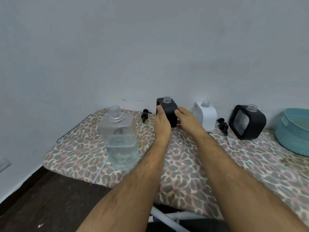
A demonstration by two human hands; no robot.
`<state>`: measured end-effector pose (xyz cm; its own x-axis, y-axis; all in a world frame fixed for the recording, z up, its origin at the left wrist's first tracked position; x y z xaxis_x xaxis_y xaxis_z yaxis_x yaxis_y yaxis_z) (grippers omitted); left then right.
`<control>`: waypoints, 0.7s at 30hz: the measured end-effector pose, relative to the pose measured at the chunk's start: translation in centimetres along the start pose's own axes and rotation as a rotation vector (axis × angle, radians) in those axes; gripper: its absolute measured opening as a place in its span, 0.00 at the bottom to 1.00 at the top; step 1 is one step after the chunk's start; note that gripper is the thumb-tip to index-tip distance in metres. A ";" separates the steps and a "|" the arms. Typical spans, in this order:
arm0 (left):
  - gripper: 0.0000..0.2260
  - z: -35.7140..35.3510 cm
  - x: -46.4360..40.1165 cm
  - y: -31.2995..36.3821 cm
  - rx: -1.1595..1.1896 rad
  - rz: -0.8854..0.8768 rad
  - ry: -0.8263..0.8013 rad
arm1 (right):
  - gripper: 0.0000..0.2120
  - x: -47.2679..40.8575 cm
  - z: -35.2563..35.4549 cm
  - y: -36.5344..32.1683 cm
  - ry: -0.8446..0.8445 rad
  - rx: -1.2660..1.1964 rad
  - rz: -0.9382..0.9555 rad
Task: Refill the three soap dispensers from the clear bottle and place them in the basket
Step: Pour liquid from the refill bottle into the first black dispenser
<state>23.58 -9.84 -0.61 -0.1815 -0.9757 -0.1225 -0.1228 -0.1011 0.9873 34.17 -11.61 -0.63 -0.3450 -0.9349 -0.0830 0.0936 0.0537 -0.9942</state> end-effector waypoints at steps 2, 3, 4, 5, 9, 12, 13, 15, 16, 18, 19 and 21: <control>0.31 0.0 2.0 0.8 -0.008 -0.020 -0.025 | 0.11 1.7 0.5 -0.8 -0.007 0.013 0.014; 0.33 0.1 3.1 1.2 -0.009 -0.029 -0.041 | 0.11 2.8 0.8 -1.1 -0.008 0.025 0.018; 0.34 0.1 4.3 1.6 -0.009 -0.041 -0.060 | 0.11 3.9 1.1 -1.4 -0.008 0.037 0.017; 0.34 0.2 5.4 1.8 -0.009 -0.047 -0.079 | 0.10 5.0 1.3 -1.4 -0.007 0.042 0.012; 0.36 0.6 10.6 2.4 0.010 -0.046 -0.153 | 0.13 9.8 2.1 -1.6 0.006 0.047 0.039; 0.38 1.2 13.7 2.0 0.020 -0.042 -0.201 | 0.15 13.1 2.7 -1.4 0.033 0.067 0.094; 0.39 1.5 14.5 1.7 0.002 -0.041 -0.217 | 0.16 14.0 2.8 -1.2 0.047 0.060 0.087; 0.39 2.3 15.6 1.4 -0.037 -0.041 -0.242 | 0.19 15.4 3.2 -0.9 0.085 0.090 0.071; 0.40 2.5 15.9 1.3 -0.054 -0.038 -0.260 | 0.20 16.0 3.3 -0.9 0.106 0.116 0.067; 0.40 3.1 16.4 1.1 -0.085 -0.022 -0.295 | 0.19 17.3 3.6 -0.7 0.142 0.150 0.079; 0.39 3.2 16.6 1.2 -0.085 -0.012 -0.307 | 0.19 17.9 3.6 -0.6 0.158 0.164 0.089; 0.37 3.3 16.9 1.4 -0.083 0.009 -0.327 | 0.20 18.7 3.5 -0.4 0.187 0.191 0.096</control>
<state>17.14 -25.86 -1.67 -0.4877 -0.8639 -0.1262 -0.0425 -0.1209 0.9918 30.90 -30.37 -1.53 -0.4904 -0.8470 -0.2054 0.3027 0.0555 -0.9515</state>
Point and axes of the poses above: each hand's wrist, its own x-axis away from the middle knuckle, its own z-axis out of the back of the hand, y = z × x, the point moved 5 cm from there along -x, towards the middle knuckle
